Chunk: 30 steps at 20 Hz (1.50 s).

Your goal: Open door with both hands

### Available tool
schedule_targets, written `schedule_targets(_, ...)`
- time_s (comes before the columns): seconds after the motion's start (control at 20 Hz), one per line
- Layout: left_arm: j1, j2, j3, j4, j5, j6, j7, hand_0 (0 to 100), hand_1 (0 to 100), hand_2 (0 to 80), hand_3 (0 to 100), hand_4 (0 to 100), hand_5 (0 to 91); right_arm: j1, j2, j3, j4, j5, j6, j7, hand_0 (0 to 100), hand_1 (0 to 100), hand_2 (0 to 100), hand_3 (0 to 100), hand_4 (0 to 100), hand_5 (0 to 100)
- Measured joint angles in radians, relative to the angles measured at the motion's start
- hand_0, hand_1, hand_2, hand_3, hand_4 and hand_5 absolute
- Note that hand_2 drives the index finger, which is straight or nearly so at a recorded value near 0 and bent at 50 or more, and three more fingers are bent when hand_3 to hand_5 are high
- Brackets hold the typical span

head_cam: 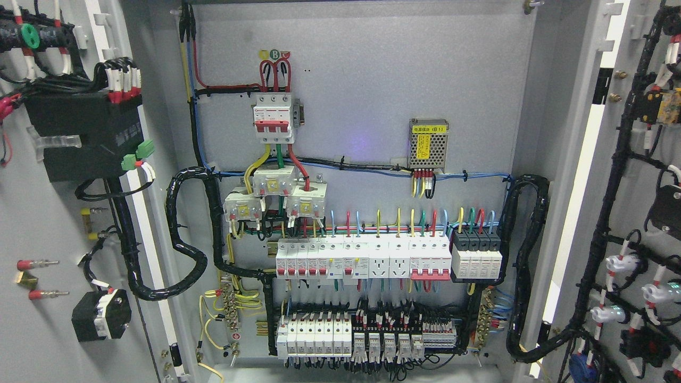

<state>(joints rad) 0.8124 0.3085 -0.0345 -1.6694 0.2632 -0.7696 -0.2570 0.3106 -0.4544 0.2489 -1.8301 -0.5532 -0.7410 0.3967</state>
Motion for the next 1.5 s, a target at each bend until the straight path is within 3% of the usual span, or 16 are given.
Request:
schedule_targets(0.3,-0.034,0.068,0.014,-0.090,0.056,0.000,0.013,0,0,0.0,0,3,0.0,0.032,-0.046,-0.078,-0.053,0.005,-0.029,0.002,11,0,0,0,0,0)
schedule_targets(0.7,-0.095,0.142,0.025,-0.177,0.078,0.000,0.022,0,0,0.0,0,3,0.0,0.061,-0.097,-0.165,-0.132,0.006,-0.033,0.007,11,0,0,0,0,0)
schedule_targets(1.1,-0.152,0.185,0.027,-0.240,0.083,-0.001,0.022,0,0,0.0,0,3,0.0,0.071,-0.121,-0.208,-0.185,-0.013,-0.024,-0.003,11,0,0,0,0,0)
schedule_targets(1.5,-0.216,0.204,-0.012,-0.277,0.086,-0.001,0.023,0,0,0.0,0,3,0.0,0.053,-0.134,-0.229,-0.211,-0.075,0.032,-0.006,11,0,0,0,0,0)
